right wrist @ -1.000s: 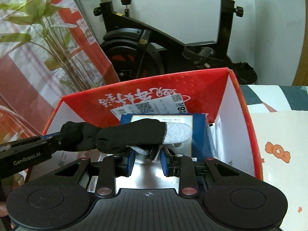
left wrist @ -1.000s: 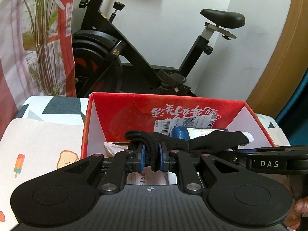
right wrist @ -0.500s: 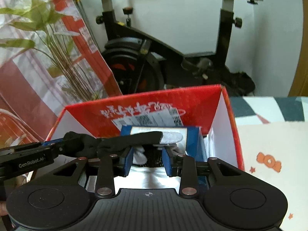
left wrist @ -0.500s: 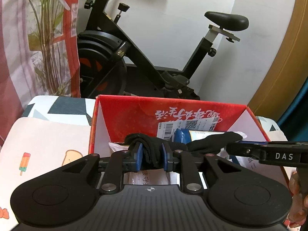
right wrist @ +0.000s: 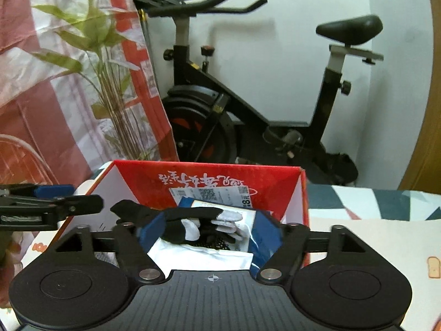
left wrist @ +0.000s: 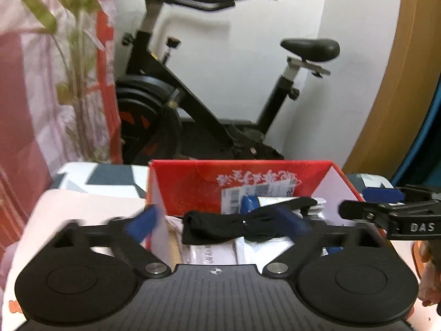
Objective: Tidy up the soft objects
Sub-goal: 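Open both grippers to drop the glove into the box, then move both tools down to the green tasseled ornament beside the box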
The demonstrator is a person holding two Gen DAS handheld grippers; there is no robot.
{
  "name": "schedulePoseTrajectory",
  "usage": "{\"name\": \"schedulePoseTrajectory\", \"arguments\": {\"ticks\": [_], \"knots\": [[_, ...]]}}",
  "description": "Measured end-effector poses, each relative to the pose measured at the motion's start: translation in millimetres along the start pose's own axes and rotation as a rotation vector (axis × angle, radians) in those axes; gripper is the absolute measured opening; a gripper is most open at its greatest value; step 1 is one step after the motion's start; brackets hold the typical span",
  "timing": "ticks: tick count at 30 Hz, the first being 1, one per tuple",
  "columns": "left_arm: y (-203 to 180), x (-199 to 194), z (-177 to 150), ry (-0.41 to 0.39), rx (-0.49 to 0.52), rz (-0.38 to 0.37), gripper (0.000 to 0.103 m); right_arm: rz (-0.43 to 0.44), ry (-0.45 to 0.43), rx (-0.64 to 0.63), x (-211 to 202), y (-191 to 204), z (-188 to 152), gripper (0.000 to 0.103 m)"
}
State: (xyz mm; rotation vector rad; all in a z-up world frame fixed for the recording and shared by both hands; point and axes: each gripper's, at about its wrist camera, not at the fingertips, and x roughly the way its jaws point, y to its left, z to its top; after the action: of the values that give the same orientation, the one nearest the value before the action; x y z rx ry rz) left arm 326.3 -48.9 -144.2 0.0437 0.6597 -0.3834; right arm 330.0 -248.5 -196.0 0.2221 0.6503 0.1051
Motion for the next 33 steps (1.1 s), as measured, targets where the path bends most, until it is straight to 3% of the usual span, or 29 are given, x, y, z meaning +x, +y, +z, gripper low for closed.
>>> {"name": "schedulePoseTrajectory", "arguments": {"ticks": [1, 5, 8, 12, 22, 28, 33], "knots": [[-1, -5, -1, -0.014, 0.004, 0.01, 0.103, 0.002, -0.011, -0.004, -5, -1, -2, 0.075], [-2, -19, -8, -0.019, 0.004, 0.033, 0.103, 0.007, -0.04, -0.01, -25, -5, -12, 0.097], [-7, -32, -18, -0.034, 0.011, 0.065, 0.103, 0.032, -0.068, -0.016, -40, -8, -22, 0.103], [-14, -49, -41, -0.05, 0.005, 0.064, 0.103, 0.108, -0.071, -0.026, -58, -10, -41, 0.103], [-23, -72, -89, -0.047, -0.014, 0.05, 0.103, 0.045, -0.162, -0.065, -102, -15, -100, 0.102], [-17, -69, -113, 0.006, -0.067, 0.061, 0.103, 0.043, -0.114, 0.001, -101, -28, -129, 0.1], [-11, -63, -135, 0.053, -0.106, 0.061, 0.103, 0.011, -0.078, -0.032, -94, -24, -153, 0.095]]}}
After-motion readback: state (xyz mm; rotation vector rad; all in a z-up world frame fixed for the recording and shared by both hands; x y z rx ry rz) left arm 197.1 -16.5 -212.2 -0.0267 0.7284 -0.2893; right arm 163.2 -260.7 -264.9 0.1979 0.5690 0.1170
